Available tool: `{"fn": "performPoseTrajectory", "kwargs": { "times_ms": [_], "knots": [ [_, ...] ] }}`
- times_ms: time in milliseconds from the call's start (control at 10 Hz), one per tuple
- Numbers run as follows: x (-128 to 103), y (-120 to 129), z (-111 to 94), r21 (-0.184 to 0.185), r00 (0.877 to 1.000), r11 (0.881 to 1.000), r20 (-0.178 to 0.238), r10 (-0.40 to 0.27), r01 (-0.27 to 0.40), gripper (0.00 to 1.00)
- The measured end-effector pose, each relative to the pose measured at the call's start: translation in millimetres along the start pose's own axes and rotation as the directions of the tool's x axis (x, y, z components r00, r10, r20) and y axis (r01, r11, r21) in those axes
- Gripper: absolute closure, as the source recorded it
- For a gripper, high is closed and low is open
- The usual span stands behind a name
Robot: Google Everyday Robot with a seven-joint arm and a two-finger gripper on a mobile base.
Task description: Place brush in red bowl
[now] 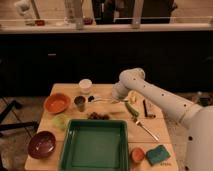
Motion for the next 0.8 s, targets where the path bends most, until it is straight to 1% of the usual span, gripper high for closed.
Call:
{"fn": "performPoseTrajectory", "kwargs": {
  "times_ms": [100, 400, 500, 600, 800],
  "knots": [
    [-18, -6, -9, 0.016, 1.000, 1.000, 0.015, -0.025, 0.025, 1.00],
    [-57, -17, -23, 0.040, 0.995, 0.995, 0.040, -0.093, 0.091, 1.00],
    [-65, -19, -22, 0.040, 0.993, 0.993, 0.042, -0.114, 0.112, 1.00],
    [-79, -20, -19, 0.036, 0.988, 0.989, 0.047, -0.145, 0.143, 1.00],
    [-77, -21, -20, 0.038, 0.989, 0.989, 0.044, -0.144, 0.142, 1.00]
  ]
}}
